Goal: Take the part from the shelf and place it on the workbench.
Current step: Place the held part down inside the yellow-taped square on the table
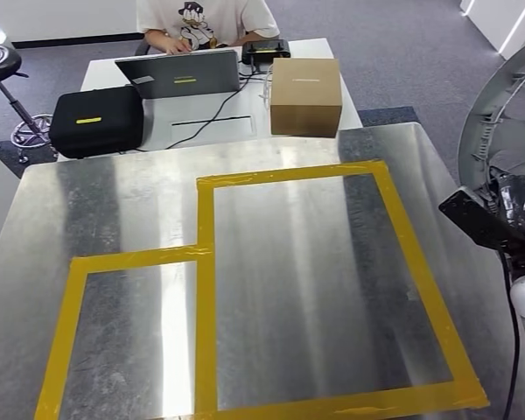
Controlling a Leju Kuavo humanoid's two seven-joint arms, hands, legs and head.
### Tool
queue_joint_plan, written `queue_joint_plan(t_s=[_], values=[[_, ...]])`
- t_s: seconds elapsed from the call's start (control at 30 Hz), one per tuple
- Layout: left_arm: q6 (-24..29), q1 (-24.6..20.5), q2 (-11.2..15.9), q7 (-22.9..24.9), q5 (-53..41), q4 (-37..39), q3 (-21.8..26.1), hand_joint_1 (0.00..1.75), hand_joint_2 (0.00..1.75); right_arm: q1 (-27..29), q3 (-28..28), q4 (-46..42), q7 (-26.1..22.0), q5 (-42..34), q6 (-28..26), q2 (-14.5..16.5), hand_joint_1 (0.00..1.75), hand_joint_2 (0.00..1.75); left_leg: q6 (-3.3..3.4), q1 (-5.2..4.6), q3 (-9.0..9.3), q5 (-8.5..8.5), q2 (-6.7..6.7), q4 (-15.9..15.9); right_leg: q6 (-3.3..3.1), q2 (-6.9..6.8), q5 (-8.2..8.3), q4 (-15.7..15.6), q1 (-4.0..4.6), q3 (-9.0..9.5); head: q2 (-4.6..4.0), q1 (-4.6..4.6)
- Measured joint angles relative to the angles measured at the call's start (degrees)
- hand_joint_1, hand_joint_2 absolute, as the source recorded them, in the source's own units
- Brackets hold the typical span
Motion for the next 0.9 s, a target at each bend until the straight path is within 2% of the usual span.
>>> queue_joint_plan(t_s=[0.07,0.1,0.13,0.2,0.23,0.27,0.3,0.37,0.4,0.43,0.47,0.5,0.53,0.57,0.6,0.63,0.67,0.7,0.73,0.77,0.8,0.83,0.9], values=[[0.0,-0.13,-0.01,0.01,0.0,0.0,0.0,0.0,1.75,-0.15,-0.04,-0.02,0.0,0.0,-0.01,-0.01,1.59,1.75,0.62,-0.1,5.14,4.18,-0.01,-9.01,0.27,0.06,0.22,-0.09,-0.03,0.01,0.0,0.02],[0.0,-0.2,-0.02,0.02,0.0,0.0,0.0,0.0,1.75,-0.24,-0.05,-0.03,0.0,0.01,-0.02,-0.02,1.59,1.75,0.92,-0.18,7.07,5.58,-0.02,-12.58,0.52,0.09,0.42,-0.1,0.0,-0.09,0.0,0.03],[0.0,-0.29,-0.05,0.03,0.0,0.0,0.0,0.0,1.75,-0.3,-0.06,-0.03,0.01,0.01,-0.02,-0.02,1.59,1.75,1.14,-0.27,8.07,6.25,-0.02,-14.59,0.81,0.1,0.67,-0.16,0.0,-0.24,0.0,0.06],[0.0,-0.5,-0.15,0.08,0.0,0.0,0.01,0.0,1.75,-0.28,-0.03,-0.02,-0.01,0.0,-0.01,-0.03,1.59,1.75,1.47,-0.35,8.16,6.63,-0.02,-15.51,1.55,0.14,1.25,-0.42,-0.04,-0.5,0.0,0.06],[0.0,-0.65,-0.2,0.1,0.0,0.0,0.02,0.0,1.75,-0.25,-0.02,-0.02,-0.01,-0.01,0.0,-0.04,1.59,1.75,1.76,-0.25,8.25,6.71,-0.04,-16.21,1.85,0.16,1.01,-0.34,-0.06,-0.79,0.0,0.08],[0.01,-0.83,-0.21,0.12,0.0,-0.01,0.03,0.0,1.75,-0.29,-0.03,-0.02,-0.02,-0.01,0.0,-0.08,1.59,1.75,2.14,-0.14,8.26,6.87,-0.1,-16.83,2.04,0.18,-0.03,0.58,-0.05,-1.45,0.01,0.2],[0.03,-1.01,-0.23,0.13,0.02,-0.01,0.04,0.0,1.75,-0.38,-0.04,-0.02,-0.03,0.02,0.0,-0.11,1.59,1.75,2.53,-0.01,8.23,7.05,-0.15,-17.45,2.17,0.21,-1.9,2.86,0.0,-2.58,0.01,0.37],[0.07,-1.28,-0.21,0.15,0.05,-0.02,0.09,0.0,1.75,-0.47,-0.03,0.05,-0.05,0.07,0.02,-0.16,1.59,1.75,2.92,-0.08,7.85,7.36,-0.17,-17.74,2.27,0.23,-7.14,11.57,0.03,-5.91,0.02,0.72],[0.08,-1.35,-0.22,0.16,0.06,-0.02,0.12,0.0,1.75,-0.42,-0.01,0.13,-0.05,0.05,0.04,-0.15,1.59,1.75,2.99,-0.2,7.61,7.55,-0.1,-17.72,2.36,0.24,-9.04,15.99,0.05,-7.24,0.01,0.81],[0.09,-1.39,-0.23,0.17,0.02,-0.02,0.14,0.0,1.75,-0.33,0.01,0.2,-0.02,0.03,0.06,-0.15,1.59,1.75,3.0,-0.31,7.41,7.76,-0.05,-17.69,2.41,0.24,-9.91,18.72,0.07,-7.75,0.02,0.85],[0.11,-1.41,-0.23,0.19,-0.03,-0.02,0.15,0.0,1.75,-0.27,0.02,0.26,0.0,-0.01,0.07,-0.15,1.59,1.75,2.96,-0.39,7.21,7.92,-0.02,-17.64,2.42,0.24,-9.56,18.78,0.07,-7.03,0.01,0.88],[0.13,-1.43,-0.25,0.19,-0.11,-0.02,0.16,0.0,1.75,-0.24,0.01,0.28,0.01,-0.03,0.07,-0.16,1.59,1.75,2.87,-0.39,7.04,8.08,0.0,-17.55,2.44,0.22,-8.25,16.25,0.07,-5.02,0.01,0.9],[0.15,-1.47,-0.26,0.18,-0.19,-0.02,0.17,0.0,1.75,-0.24,0.0,0.28,0.01,-0.03,0.07,-0.17,1.59,1.75,2.75,-0.38,6.92,8.19,0.0,-17.4,2.51,0.21,-6.47,11.68,0.04,-1.96,0.01,0.9],[0.21,-1.51,-0.23,0.17,-0.24,-0.03,0.19,0.0,1.75,-0.28,-0.01,0.27,0.0,-0.04,0.07,-0.17,1.59,1.75,2.58,-0.43,6.75,8.29,-0.01,-17.23,2.59,0.24,-5.31,6.72,0.06,1.37,0.0,0.92],[0.26,-1.56,-0.21,0.16,-0.28,-0.03,0.19,0.0,1.75,-0.31,-0.01,0.27,-0.03,-0.04,0.08,-0.18,1.59,1.75,2.37,-0.47,6.57,8.49,-0.01,-17.07,2.44,0.33,-4.47,2.92,0.1,3.79,0.01,0.9],[0.31,-1.61,-0.18,0.14,-0.28,-0.04,0.2,0.0,1.75,-0.33,-0.01,0.27,-0.03,-0.04,0.08,-0.18,1.59,1.75,2.12,-0.55,6.35,8.72,-0.02,-16.91,2.26,0.43,-4.17,0.66,0.16,5.13,0.01,0.92],[0.35,-1.62,-0.15,0.13,-0.28,-0.04,0.2,0.0,1.75,-0.33,-0.01,0.27,-0.04,-0.07,0.09,-0.17,1.59,1.75,1.84,-0.63,6.08,9.05,-0.04,-16.84,1.98,0.54,-4.27,0.08,0.27,5.35,0.01,0.91],[0.35,-1.61,-0.13,0.12,-0.28,-0.04,0.21,0.0,1.75,-0.29,0.0,0.27,-0.04,-0.08,0.09,-0.17,1.59,1.75,1.59,-0.7,5.79,9.4,-0.06,-16.78,1.59,0.57,-3.96,0.32,0.25,4.8,0.01,0.9],[0.37,-1.58,-0.09,0.12,-0.28,-0.04,0.21,0.0,1.75,-0.34,0.01,0.27,-0.03,-0.09,0.09,-0.15,1.59,1.75,1.32,-0.78,5.4,9.31,-0.08,-16.57,1.31,0.51,-3.74,0.45,0.14,4.33,0.0,0.94],[0.38,-1.56,-0.09,0.12,-0.28,-0.04,0.22,0.0,1.75,-0.4,0.01,0.27,-0.02,-0.1,0.09,-0.13,1.59,1.75,0.95,-0.82,4.74,8.31,-0.08,-15.61,0.9,0.44,-3.43,0.52,-0.01,3.82,0.0,0.81],[0.39,-1.55,-0.09,0.12,-0.28,-0.04,0.22,0.0,1.75,-0.45,0.01,0.26,-0.02,-0.09,0.09,-0.11,1.59,1.75,0.51,-0.8,3.69,6.33,-0.06,-13.41,0.5,0.37,-3.05,0.53,-0.17,3.27,0.0,0.68],[0.4,-1.58,-0.1,0.12,-0.28,-0.04,0.22,0.0,1.75,-0.52,-0.01,0.26,-0.02,-0.09,0.09,-0.1,1.59,1.75,0.05,-0.65,2.25,3.48,-0.03,-9.75,0.19,0.31,-2.63,0.52,-0.25,2.68,0.0,0.55],[0.36,-1.64,-0.14,0.12,-0.28,-0.04,0.22,0.0,1.75,-0.46,-0.02,0.26,-0.02,-0.09,0.09,-0.09,1.59,1.75,-0.58,-0.31,-0.87,-2.05,0.02,-0.43,-0.1,0.23,-1.76,0.55,-0.22,1.54,0.0,0.38]])
